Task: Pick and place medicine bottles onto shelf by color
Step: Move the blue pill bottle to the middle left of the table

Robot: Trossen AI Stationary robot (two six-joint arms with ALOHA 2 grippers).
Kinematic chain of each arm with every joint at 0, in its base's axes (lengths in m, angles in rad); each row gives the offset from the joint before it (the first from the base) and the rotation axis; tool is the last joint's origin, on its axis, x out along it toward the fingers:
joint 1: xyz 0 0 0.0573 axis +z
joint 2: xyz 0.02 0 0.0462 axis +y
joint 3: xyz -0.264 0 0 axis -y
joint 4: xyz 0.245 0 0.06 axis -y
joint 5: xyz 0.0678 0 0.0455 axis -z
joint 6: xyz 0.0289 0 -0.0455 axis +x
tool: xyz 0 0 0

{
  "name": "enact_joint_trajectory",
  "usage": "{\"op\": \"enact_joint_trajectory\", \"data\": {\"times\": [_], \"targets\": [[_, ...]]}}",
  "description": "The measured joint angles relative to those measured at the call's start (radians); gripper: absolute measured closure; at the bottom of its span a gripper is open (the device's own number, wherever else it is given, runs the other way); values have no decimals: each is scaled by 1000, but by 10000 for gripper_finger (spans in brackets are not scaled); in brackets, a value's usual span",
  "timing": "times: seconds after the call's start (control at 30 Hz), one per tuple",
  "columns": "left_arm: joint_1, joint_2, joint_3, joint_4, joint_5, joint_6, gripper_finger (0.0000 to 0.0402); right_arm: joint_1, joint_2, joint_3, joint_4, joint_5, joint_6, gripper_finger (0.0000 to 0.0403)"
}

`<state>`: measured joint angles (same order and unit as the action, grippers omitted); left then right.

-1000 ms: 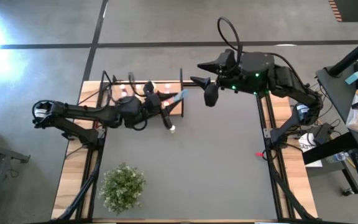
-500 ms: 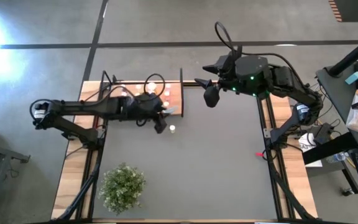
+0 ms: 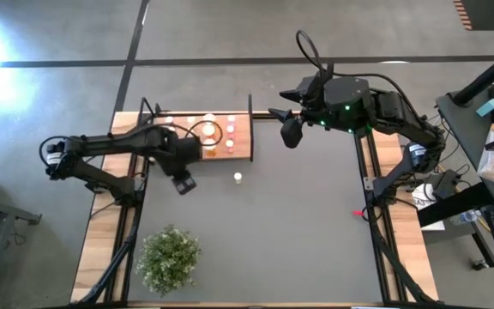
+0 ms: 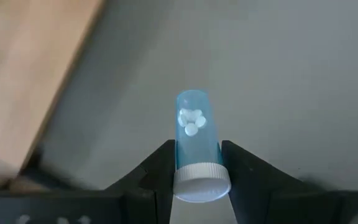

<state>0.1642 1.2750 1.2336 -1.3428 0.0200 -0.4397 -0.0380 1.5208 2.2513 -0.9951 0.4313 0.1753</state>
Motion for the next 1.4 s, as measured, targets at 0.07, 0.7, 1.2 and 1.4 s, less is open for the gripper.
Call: {"op": "enact_joint_trajectory", "data": {"times": [0.07,0.7,1.2,1.4], "targets": [[0,11,-10,-83,2,0,297,0,0,0,0,0,0,154],[134,278,-63,-228,3,297,297,0,1,0,-43,51,-19,154],[106,261,-114,-131,15,286,297,0,2,-7,-184,51,57,154],[37,260,-206,-112,31,290,297,0,2,-7,-183,51,3,154]]}}
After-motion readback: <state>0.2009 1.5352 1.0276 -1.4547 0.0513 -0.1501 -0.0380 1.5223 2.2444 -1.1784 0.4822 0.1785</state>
